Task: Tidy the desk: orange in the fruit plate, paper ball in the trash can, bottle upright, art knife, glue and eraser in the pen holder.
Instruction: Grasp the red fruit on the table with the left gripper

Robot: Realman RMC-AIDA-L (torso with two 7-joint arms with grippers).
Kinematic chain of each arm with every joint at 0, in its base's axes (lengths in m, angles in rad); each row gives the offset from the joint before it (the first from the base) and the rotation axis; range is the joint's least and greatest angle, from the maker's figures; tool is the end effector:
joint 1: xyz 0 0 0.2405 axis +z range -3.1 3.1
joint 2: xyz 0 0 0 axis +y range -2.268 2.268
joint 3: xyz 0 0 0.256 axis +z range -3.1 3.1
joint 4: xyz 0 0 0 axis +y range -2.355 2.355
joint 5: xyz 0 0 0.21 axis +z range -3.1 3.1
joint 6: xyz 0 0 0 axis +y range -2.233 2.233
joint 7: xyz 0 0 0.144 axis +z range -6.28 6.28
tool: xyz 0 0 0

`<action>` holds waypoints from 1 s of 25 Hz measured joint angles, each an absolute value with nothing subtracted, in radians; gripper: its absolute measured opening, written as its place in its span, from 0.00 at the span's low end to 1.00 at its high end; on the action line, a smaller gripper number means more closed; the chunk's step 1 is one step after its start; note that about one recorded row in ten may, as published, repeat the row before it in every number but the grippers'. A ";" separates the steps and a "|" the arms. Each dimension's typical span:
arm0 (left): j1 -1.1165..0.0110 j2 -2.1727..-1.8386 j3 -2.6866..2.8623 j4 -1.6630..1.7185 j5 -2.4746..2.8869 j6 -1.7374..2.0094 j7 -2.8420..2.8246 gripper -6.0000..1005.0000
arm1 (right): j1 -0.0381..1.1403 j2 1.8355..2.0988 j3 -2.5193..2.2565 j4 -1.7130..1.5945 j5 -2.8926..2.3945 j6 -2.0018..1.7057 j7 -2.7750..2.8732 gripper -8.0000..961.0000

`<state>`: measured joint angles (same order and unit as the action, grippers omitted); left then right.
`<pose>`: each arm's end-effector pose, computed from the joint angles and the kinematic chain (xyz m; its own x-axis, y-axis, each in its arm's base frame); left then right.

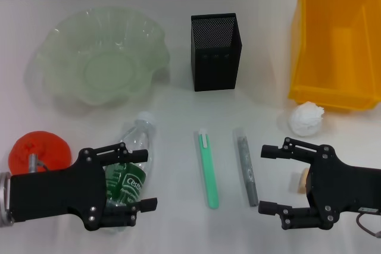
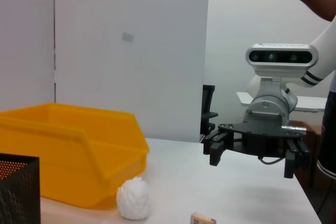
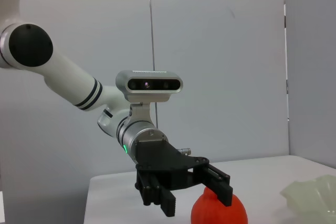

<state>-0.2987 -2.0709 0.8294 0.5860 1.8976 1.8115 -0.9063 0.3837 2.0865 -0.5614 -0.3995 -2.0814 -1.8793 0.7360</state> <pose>-0.2927 0.2298 -0.0147 0.8166 0.0829 0.5712 0.1691 -0.9806 -0.0995 0.2846 0.2258 -0.0274 0.7481 -0.0285 -0.6629 -0.1425 -0.9827 -0.1185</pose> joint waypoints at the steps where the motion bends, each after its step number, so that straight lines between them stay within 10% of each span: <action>1: -0.298 -2.071 0.828 0.586 1.897 1.811 -0.906 0.78 | 0.384 2.086 -0.561 -0.400 -2.081 -1.879 0.736 0.88; 25: -0.176 -2.060 0.396 0.569 1.926 1.709 -0.891 0.74 | 0.380 2.086 -0.555 -0.398 -2.079 -1.868 0.739 0.88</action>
